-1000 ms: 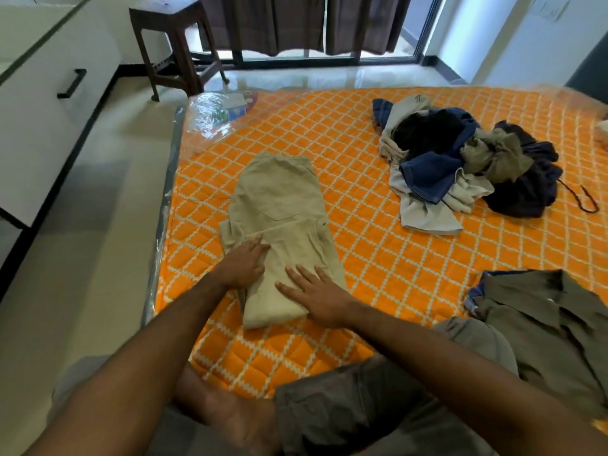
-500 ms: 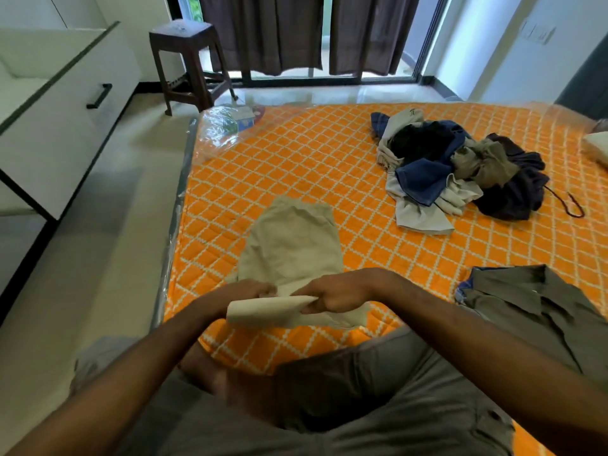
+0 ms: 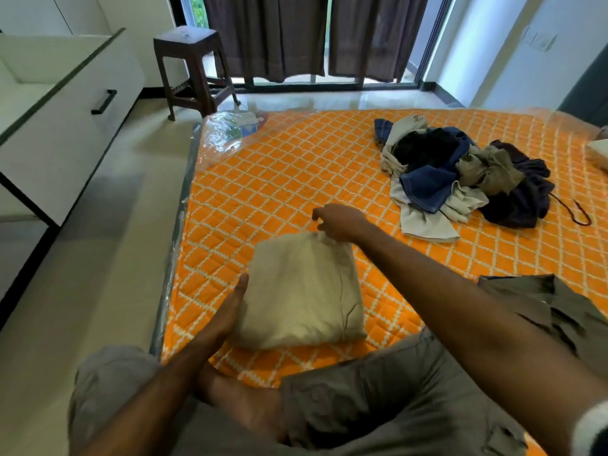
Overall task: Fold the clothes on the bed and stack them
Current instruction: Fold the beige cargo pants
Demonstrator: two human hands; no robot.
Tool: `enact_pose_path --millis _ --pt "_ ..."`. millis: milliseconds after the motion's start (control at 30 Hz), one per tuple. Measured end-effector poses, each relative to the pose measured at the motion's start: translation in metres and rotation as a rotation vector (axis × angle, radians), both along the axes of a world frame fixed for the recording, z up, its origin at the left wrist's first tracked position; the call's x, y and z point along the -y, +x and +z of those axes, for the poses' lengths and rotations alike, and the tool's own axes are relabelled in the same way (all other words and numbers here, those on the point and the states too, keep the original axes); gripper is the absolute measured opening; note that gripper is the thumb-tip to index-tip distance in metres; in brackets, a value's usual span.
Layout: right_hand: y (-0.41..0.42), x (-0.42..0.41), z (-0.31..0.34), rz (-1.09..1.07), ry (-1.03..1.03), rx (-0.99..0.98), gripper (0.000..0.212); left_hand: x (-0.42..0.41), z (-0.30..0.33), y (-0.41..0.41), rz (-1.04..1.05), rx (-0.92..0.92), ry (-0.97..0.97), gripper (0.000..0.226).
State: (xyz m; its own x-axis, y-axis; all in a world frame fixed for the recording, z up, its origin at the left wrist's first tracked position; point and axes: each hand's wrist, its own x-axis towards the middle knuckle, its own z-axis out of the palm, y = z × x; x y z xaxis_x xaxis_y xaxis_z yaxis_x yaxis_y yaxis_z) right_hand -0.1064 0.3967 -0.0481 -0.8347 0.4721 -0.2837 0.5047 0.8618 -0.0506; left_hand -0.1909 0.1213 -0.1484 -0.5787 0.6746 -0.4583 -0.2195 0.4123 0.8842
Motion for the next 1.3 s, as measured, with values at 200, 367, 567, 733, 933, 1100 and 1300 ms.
enact_pose_path --millis 200,367,567,733,933,1100,1300 --pt "0.043 0.105 -0.087 -0.017 0.075 -0.262 0.070 -0.014 -0.019 -0.026 -0.167 -0.496 -0.135 0.080" --pt "0.055 0.115 -0.153 -0.120 -0.093 -0.181 0.090 -0.040 -0.004 -0.017 -0.200 -0.140 0.004 0.033" --pt "0.045 0.098 -0.141 -0.213 -0.409 -0.248 0.085 -0.058 0.011 -0.011 -0.088 0.088 0.003 0.044" --pt "0.037 0.085 -0.088 -0.394 -0.886 -0.538 0.097 -0.082 0.060 0.002 -0.176 -0.050 0.141 0.046" --pt "0.042 0.077 -0.025 -0.730 -1.686 -0.944 0.059 -0.104 0.109 -0.006 -0.298 0.010 0.119 0.024" --pt "0.053 0.049 -0.064 -0.932 -1.385 -0.600 0.066 -0.078 0.061 -0.006 -0.181 -0.359 0.071 0.022" --pt "0.055 0.043 -0.092 -0.750 -1.136 -0.314 0.078 -0.042 0.010 -0.034 0.036 -0.668 -0.435 0.070"
